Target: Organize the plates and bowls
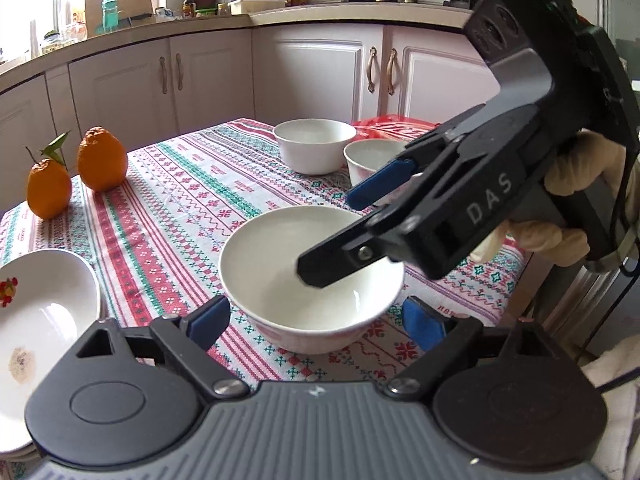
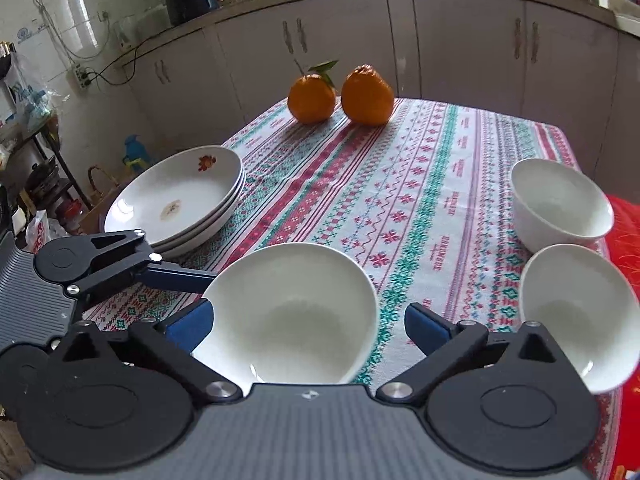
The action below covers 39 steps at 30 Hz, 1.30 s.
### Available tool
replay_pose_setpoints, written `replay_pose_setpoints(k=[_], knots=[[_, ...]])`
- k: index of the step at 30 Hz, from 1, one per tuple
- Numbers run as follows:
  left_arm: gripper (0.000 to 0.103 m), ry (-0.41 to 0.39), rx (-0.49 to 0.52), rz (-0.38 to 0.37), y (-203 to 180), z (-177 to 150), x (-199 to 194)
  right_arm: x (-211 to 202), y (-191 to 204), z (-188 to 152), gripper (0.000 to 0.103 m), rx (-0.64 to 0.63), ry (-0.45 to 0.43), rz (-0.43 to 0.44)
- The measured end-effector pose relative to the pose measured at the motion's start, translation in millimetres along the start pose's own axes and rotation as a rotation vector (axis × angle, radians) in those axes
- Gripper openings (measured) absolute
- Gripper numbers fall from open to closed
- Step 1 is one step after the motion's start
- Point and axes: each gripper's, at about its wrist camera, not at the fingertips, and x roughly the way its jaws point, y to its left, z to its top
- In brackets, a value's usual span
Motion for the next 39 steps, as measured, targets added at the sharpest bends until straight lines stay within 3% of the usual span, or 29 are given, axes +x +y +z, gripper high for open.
replay_pose_setpoints(k=[9, 16, 22, 24, 30, 39], knots=[[0.1, -0.08, 0.037, 0.021, -17.8, 26.1, -18.6, -49.9, -17.2, -13.8, 0.103, 0.073, -0.12, -0.119], [0.1, -0.121, 0.112, -0.043, -48.8, 51.8, 12.1, -85.6, -52.9, -21.4, 0.103, 0.111, -0.166, -0.246], [0.1, -0.106, 0.056, -0.122, -66.0, 64.1, 48.5, -99.1, -78.3, -26.3, 0.103, 0.118, -0.167, -0.29], [0.1, -0.087, 0.06, -0.121, -70.8, 66.6, 60.4, -99.3, -87.5, -27.2, 0.103, 0.117, -0.163, -0.287], [0.1, -0.035, 0.081, -0.004, -89.6, 74.7, 94.0, -88.7, -118.5, -23.7, 0.103, 0.126, -0.12, -0.254], [0.1, 0.024, 0.007, 0.027, -90.1, 80.9, 127.1, -59.3, -163.0, -18.3, 0.098, 0.153, -0.049, -0.157]])
